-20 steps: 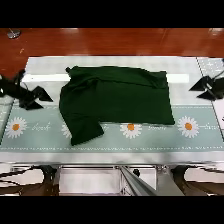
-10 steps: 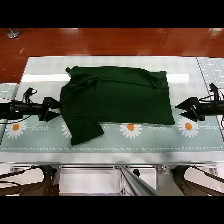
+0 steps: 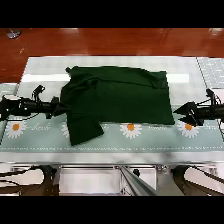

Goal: Fold the shirts.

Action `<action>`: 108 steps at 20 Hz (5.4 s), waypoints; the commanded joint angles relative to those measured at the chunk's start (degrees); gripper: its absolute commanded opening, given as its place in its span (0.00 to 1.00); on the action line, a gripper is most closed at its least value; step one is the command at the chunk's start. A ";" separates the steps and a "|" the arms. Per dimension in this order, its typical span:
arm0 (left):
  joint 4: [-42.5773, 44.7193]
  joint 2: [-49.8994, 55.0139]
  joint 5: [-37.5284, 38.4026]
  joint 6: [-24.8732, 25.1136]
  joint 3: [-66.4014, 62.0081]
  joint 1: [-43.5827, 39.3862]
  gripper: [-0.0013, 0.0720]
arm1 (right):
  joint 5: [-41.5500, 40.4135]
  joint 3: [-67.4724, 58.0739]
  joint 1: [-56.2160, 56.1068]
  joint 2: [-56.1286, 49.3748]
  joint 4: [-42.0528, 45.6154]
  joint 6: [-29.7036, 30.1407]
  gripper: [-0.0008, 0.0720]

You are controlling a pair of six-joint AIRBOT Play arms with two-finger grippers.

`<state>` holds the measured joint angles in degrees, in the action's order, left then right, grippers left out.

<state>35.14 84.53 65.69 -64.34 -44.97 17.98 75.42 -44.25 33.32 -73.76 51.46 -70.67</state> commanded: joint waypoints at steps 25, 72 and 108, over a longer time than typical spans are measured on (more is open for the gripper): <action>-6.91 -10.64 4.00 3.41 -21.07 -0.81 0.06 | -1.29 -35.69 -17.05 -3.28 -0.70 -13.31 0.06; 26.01 0.63 -22.91 -27.47 -29.75 -13.00 0.06 | -17.16 -41.92 -21.79 -19.69 -2.99 -8.87 0.06; 14.84 -21.14 8.50 -6.36 22.71 17.92 0.97 | -11.28 9.20 -14.25 14.10 -6.56 1.31 0.87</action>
<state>53.87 64.27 76.44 -73.47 -27.44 35.46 64.93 -37.26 20.05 -60.97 46.50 -69.63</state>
